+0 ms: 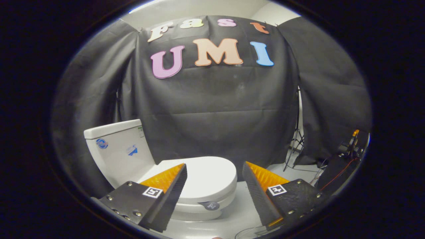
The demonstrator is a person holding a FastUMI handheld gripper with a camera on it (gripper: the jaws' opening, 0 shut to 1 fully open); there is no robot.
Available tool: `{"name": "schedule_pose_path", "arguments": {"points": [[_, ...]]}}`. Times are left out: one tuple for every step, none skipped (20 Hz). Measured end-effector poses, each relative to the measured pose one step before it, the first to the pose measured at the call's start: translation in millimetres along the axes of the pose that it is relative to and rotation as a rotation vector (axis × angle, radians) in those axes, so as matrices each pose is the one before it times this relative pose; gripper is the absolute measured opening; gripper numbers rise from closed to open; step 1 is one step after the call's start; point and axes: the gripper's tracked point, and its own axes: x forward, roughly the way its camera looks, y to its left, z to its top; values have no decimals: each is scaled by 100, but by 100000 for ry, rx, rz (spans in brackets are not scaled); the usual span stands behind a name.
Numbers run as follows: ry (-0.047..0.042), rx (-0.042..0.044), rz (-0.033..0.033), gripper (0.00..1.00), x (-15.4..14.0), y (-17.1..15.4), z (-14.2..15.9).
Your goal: Open the toilet lid.
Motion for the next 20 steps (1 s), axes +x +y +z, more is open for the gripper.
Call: {"name": "schedule_pose_path", "arguments": {"points": [[1984,844,-1349,99,588,-193,-696],[2561,198,-1809,99,658,-281,-776],[2038,605,-2276,99,486,-382,-721],[3123,916,-391,100,555,-60,-884],[2615,1357,1006,99,464,424,-968],[1988,2125,898,99,474,228,-511],[1751,1883,112,99,518,-218,-738],[2400,1688,-389,99,554,-296,-818],[2680,1867,-691,99,614,-414,-923],[2524,2150,-483,99,661,-523,-728],[2437,2105,-604,99,760,-578,-759],[2296,1489,-503,99,899,-633,-690],[1984,269,-1179,99,937,-754,-884],[2422,-891,-1811,99,935,-910,-902],[2192,-958,-1335,99,821,-657,-995],[1943,-958,-916,99,717,-355,-619],[1694,-383,-708,100,880,-330,-561],[2556,446,632,100,629,120,-722],[2439,1004,1439,100,186,465,-759],[1794,1302,1538,100,289,528,-421]]}}
